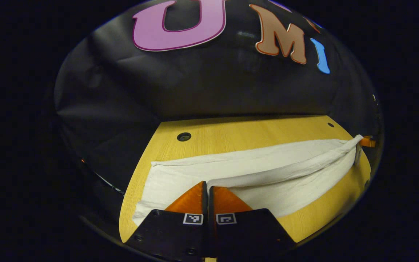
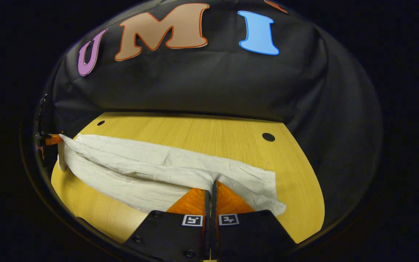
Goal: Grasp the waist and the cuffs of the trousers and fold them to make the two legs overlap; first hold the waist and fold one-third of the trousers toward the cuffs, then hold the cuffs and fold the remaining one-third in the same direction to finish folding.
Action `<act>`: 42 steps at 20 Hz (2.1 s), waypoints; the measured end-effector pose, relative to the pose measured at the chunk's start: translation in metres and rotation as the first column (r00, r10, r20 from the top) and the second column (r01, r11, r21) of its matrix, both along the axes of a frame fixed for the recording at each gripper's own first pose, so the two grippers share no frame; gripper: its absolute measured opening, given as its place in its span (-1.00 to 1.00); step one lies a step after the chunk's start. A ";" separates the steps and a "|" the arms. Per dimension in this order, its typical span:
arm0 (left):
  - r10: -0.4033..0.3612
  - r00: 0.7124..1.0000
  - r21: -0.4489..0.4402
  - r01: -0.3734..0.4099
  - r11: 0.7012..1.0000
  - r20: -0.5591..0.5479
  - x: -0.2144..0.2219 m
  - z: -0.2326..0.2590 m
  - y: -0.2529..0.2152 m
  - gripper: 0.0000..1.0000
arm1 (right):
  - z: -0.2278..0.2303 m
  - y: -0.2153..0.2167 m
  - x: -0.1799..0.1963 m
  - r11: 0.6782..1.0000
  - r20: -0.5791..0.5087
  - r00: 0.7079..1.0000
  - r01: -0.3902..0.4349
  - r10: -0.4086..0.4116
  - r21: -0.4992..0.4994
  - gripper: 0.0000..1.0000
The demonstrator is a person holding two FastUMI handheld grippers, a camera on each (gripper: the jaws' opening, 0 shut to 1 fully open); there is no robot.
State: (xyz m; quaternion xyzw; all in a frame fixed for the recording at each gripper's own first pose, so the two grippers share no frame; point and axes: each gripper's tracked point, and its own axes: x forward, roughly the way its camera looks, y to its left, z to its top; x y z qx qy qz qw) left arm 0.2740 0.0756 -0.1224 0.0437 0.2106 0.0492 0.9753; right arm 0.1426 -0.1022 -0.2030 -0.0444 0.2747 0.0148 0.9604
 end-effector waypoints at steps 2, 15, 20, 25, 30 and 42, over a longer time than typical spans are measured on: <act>0.032 0.999 -0.001 -0.032 1.000 0.026 0.024 0.007 0.006 -1.00 | 0.004 0.004 0.028 0.999 0.020 1.000 0.019 -0.020 0.025 -0.96; 0.181 0.982 -0.078 -0.177 0.981 0.045 0.113 -0.042 0.021 -1.00 | -0.061 0.017 0.139 0.991 0.026 0.998 0.059 -0.062 0.120 -0.81; 0.195 0.978 -0.107 -0.187 0.977 0.068 0.107 -0.035 0.020 0.77 | -0.063 0.010 0.143 0.986 0.016 0.998 0.060 -0.063 0.157 0.43; 0.201 0.963 -0.113 -0.183 0.977 0.180 0.099 0.014 0.004 0.90 | -0.014 -0.018 0.132 0.980 0.102 0.989 0.088 -0.108 0.177 0.93; 0.188 0.961 -0.110 -0.169 0.980 0.202 0.089 0.027 0.000 0.91 | 0.013 -0.099 0.093 0.972 0.131 0.968 0.200 -0.216 0.126 0.84; 0.254 0.950 -0.127 -0.234 0.964 0.180 0.103 0.018 0.008 0.91 | -0.077 -0.160 0.031 0.884 -0.083 0.929 0.368 -0.360 0.288 0.93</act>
